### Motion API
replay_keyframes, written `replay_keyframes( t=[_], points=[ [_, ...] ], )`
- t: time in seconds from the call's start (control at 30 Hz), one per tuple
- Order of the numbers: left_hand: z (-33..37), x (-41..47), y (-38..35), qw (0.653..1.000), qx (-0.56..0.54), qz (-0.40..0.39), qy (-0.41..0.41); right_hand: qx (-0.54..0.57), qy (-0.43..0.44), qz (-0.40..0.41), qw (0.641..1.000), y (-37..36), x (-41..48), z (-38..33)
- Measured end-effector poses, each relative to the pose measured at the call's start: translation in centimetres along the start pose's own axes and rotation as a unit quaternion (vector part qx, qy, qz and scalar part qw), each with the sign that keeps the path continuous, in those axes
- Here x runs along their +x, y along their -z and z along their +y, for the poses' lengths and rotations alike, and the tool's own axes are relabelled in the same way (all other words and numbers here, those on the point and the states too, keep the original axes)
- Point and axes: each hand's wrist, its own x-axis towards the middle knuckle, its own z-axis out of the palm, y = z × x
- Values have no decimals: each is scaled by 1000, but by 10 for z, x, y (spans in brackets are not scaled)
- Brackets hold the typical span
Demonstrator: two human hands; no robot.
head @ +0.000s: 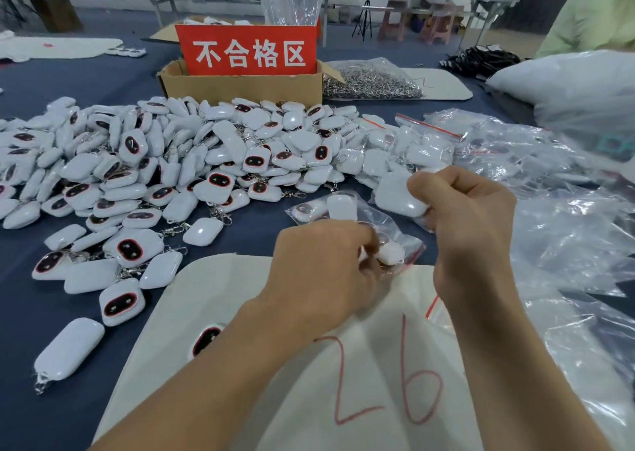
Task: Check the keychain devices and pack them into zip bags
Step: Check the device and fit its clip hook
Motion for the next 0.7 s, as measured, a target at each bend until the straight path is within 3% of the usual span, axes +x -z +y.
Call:
replay_keyframes(
  t=[0.1,0.2,0.27,0.4,0.47,0.53,0.63,0.7],
  points=[
    [-8,5,3,984,-96,29,147,-148,74,-74,983,-2,-3,1],
    [-21,15,6,947,-197,79,240,-336,136,-110,925,-7,-10,6],
    [-24,17,7,933,-242,92,250,-400,148,-126,896,-12,-14,10],
    [-19,15,11,934,-259,125,213,-427,151,-170,875,-22,-21,16],
    [-20,17,13,934,-241,156,210,-376,139,-173,899,-24,-21,14],
    [-25,19,16,930,-233,178,220,-308,143,-117,933,-21,-17,11],
    [-33,21,20,925,-236,193,226,-286,165,-23,944,-12,-10,11],
    [-36,22,21,924,-241,196,223,-278,125,-50,951,-11,-7,13]
  ],
)
